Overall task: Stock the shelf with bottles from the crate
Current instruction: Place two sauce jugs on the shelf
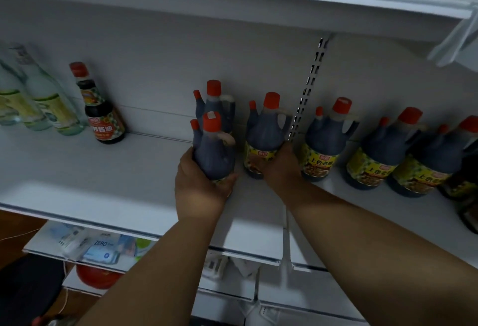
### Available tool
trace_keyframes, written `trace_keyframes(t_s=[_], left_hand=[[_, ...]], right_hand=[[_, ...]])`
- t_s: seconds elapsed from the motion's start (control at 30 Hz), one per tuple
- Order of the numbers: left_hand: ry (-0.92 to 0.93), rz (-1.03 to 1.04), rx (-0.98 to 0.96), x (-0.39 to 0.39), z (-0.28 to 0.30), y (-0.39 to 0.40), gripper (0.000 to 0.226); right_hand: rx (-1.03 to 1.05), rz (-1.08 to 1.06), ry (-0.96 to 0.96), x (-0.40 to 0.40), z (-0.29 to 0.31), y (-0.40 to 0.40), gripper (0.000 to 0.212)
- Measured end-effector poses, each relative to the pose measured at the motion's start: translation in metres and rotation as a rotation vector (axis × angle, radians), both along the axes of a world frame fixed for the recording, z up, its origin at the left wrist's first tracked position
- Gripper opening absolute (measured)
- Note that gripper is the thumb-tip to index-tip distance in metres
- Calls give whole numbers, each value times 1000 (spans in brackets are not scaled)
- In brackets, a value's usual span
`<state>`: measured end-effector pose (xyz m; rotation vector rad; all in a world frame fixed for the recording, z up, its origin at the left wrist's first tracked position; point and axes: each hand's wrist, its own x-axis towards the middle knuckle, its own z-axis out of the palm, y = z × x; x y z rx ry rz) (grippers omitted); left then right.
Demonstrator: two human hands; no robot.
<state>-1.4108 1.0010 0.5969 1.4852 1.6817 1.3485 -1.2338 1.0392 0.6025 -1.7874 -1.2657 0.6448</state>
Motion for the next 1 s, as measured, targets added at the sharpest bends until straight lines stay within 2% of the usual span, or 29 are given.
trace_keyframes(t_s=[0.07, 0.2, 0.33, 0.53, 0.83, 0.9, 0.97, 1.0], left_hand=[[11, 13, -6, 3, 2, -1, 86], [30, 47, -21, 7, 2, 3, 87], [41, 61, -27, 7, 0, 4, 92], [39, 64, -19, 8, -3, 4, 96], [41, 62, -3, 10, -7, 5, 99], [6, 25, -4, 9, -5, 7, 97], [-53, -49, -3, 4, -6, 8, 93], [-78, -91, -14, 1, -6, 7, 93]], right_hand=[[-56, 26, -21, 1, 5, 0, 69], [-39, 17, -14, -2, 10, 3, 61], [-103, -9, -29, -4, 12, 6, 67], [-78, -30, 16, -7, 15, 10, 52], [-104, -15, 102, -5, 14, 21, 56], [-120, -36, 155, -8, 13, 22, 72], [-176, -125, 122, -13, 4, 19, 100], [-195, -172, 85, -17, -5, 15, 103]])
